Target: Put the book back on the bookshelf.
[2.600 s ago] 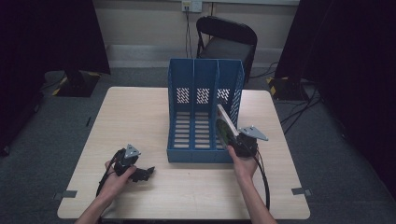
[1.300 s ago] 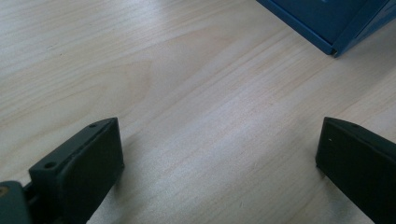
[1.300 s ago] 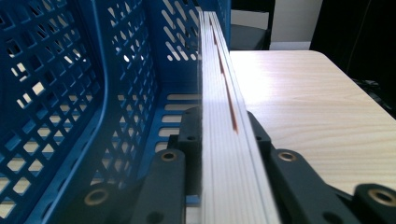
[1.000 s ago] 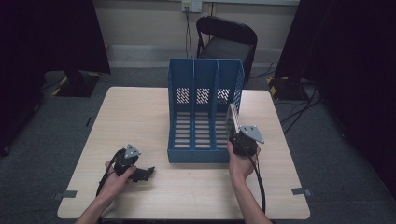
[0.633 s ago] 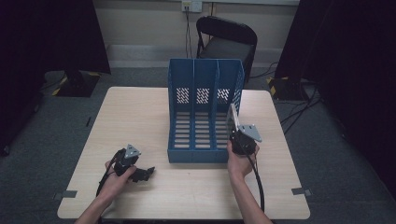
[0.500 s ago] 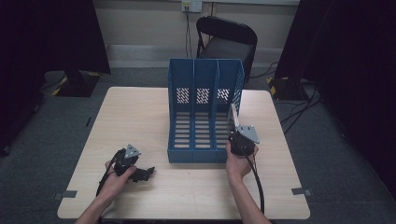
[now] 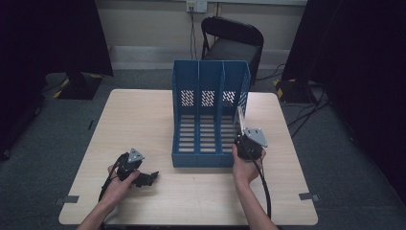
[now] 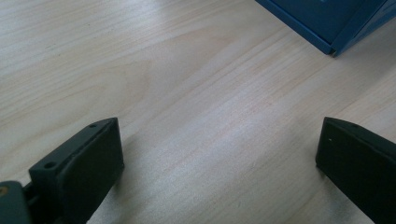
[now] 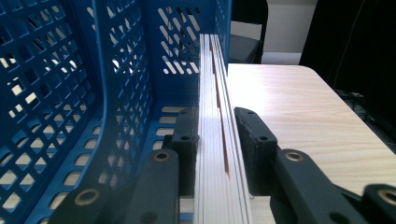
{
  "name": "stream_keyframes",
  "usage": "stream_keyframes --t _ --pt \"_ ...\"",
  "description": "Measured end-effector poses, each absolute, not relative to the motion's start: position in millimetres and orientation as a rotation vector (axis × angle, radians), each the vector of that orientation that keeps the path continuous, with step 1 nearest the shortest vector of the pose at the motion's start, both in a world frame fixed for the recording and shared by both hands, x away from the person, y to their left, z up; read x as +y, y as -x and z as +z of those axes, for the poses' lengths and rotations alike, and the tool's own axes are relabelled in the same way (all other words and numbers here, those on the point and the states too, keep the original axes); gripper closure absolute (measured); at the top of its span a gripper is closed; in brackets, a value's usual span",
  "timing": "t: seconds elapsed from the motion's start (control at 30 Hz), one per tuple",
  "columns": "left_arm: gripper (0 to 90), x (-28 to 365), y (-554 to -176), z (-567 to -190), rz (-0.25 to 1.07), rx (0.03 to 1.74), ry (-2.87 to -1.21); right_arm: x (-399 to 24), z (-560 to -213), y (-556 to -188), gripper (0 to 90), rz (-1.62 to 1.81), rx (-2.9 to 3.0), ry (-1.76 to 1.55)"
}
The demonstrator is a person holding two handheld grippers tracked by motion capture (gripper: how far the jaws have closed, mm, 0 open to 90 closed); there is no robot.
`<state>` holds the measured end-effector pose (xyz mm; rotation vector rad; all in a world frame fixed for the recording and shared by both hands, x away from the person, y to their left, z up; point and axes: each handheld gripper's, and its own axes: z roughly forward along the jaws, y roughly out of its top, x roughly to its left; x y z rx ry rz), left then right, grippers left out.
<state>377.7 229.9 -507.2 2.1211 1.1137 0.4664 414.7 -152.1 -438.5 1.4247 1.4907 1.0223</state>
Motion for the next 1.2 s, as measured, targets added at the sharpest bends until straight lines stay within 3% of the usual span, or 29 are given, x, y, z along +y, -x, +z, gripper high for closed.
stream_keyframes --t 0.9,1.2 --pt "0.0 228.5 -379.9 -507.4 0.458 1.106 -2.122 -161.0 -432.7 -415.4 56.4 1.115 1.569 -1.393" --pt "0.0 226.9 -383.5 -507.4 0.454 1.099 -2.126 -166.5 -434.5 -420.1 45.5 1.2 1.625 -1.422"
